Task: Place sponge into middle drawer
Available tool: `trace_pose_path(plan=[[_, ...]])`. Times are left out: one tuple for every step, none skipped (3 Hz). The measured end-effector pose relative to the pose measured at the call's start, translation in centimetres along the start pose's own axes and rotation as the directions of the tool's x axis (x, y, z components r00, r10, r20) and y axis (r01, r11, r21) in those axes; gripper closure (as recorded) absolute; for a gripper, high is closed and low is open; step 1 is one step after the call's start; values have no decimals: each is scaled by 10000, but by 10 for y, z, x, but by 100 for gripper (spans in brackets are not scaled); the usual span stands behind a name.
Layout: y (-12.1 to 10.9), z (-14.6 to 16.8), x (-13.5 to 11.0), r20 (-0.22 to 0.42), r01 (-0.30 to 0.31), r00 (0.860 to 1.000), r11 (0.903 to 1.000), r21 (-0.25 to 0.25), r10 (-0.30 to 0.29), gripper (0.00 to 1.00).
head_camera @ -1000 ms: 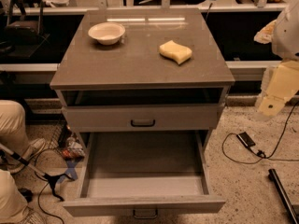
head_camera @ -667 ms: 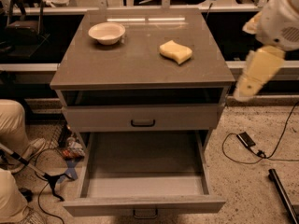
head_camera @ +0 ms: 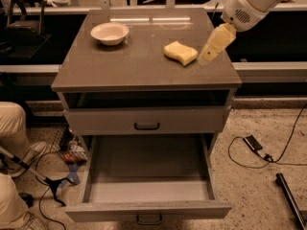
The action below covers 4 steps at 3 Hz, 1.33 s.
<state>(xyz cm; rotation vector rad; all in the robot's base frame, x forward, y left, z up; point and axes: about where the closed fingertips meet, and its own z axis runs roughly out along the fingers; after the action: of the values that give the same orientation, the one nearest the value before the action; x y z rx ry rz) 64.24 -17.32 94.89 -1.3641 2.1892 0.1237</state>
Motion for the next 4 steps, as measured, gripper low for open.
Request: trace_pose_path(plan=[[-26, 47, -22, 220, -1041, 9943, 9945, 57, 1040, 0], [-44, 82, -30, 177, -1969, 9804, 9796, 396, 1964, 0], [-53, 106, -32, 142, -2604, 9655, 9635, 623, 2600, 0], [-54, 125, -37, 120, -2881, 9576, 9556, 623, 2879, 0]])
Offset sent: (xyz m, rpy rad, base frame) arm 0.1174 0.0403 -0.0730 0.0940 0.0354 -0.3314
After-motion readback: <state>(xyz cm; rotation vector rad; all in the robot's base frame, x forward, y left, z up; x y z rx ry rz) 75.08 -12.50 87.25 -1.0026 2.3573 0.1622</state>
